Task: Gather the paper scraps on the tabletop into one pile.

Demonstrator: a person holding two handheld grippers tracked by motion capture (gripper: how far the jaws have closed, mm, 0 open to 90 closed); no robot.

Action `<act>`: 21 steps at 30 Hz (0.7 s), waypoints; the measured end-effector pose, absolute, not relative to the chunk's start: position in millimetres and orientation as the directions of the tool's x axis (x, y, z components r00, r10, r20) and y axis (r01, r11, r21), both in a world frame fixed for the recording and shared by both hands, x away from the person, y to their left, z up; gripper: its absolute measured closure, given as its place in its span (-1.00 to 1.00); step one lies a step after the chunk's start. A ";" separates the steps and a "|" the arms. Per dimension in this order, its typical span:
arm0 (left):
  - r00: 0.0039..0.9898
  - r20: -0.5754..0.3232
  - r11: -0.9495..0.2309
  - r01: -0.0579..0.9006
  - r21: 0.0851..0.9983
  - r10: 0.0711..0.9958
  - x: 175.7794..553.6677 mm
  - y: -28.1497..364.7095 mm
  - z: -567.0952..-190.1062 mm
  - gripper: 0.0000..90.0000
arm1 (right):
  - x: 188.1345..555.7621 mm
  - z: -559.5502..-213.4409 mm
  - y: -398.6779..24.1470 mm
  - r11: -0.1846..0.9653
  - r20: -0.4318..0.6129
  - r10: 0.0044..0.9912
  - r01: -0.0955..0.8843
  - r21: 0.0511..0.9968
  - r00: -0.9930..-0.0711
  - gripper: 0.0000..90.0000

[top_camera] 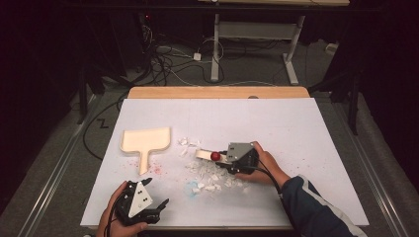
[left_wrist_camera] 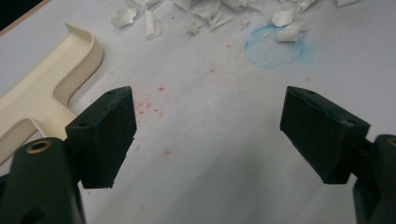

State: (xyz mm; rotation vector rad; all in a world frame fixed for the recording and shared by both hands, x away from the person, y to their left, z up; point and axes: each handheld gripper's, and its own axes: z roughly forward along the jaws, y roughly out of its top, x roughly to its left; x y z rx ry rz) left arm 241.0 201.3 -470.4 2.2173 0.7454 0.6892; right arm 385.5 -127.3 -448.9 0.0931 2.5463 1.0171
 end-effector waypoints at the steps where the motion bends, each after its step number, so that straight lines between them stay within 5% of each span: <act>1: 0.694 0.257 -0.599 0.307 0.740 0.672 240.8 201.2 -470.0 -0.61 | 381.1 -447.8 -130.5 0.729 -0.332 0.199 -0.088 0.679 -0.922 0.47; 8: 0.691 0.245 -0.588 0.314 0.745 0.680 241.7 201.3 -469.3 -0.61 | 371.3 -435.5 -150.4 0.688 -0.304 0.233 -0.064 0.723 -0.924 0.52; 21: 0.685 0.222 -0.562 0.322 0.762 0.694 243.2 205.3 -467.8 -0.61 | 410.5 -398.2 -157.3 0.634 -0.302 0.343 -0.018 0.773 -0.890 0.53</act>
